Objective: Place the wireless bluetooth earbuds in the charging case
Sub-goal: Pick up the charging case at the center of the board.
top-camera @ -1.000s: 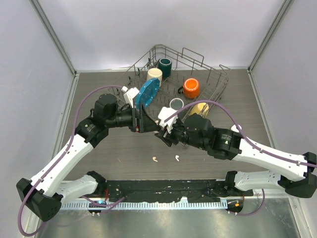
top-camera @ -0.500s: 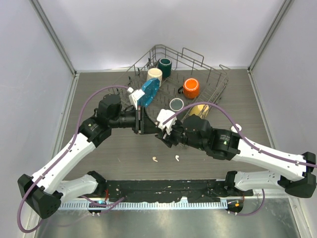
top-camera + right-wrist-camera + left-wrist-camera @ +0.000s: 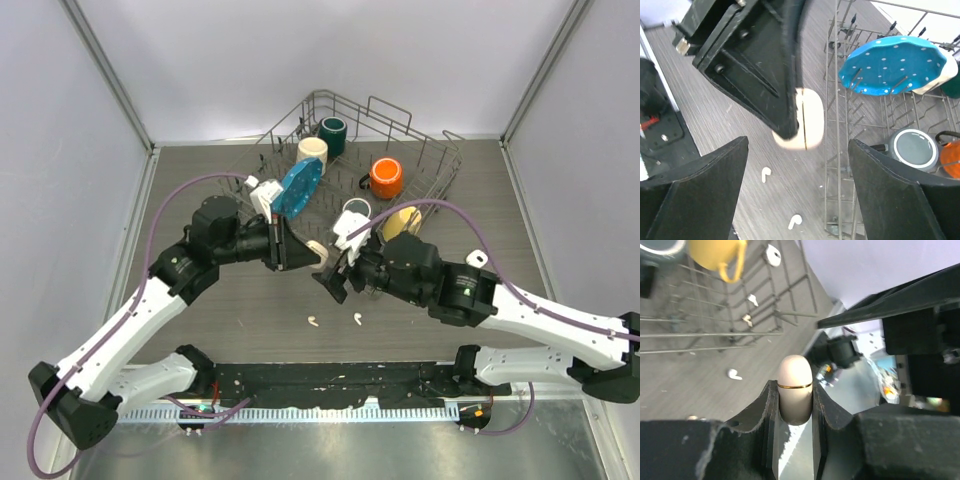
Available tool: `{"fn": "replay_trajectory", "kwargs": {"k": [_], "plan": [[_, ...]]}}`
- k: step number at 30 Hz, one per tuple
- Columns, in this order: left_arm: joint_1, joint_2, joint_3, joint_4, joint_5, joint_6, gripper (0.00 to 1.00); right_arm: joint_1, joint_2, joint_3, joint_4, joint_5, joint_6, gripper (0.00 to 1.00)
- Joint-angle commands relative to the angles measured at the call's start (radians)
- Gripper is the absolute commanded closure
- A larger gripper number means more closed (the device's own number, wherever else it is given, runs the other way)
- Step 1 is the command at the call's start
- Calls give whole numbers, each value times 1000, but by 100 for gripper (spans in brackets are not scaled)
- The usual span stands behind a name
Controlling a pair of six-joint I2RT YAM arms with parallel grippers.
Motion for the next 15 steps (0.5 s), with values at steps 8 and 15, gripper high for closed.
{"fn": "replay_trajectory", "kwargs": {"k": [8,15], "plan": [[0,-336,-218,241,-437,179,100,-10,-115,60,36,249,565,13],[-2,-388,-306,445,-375,266,100,-199,-110,111,-37,11,912,18]]}}
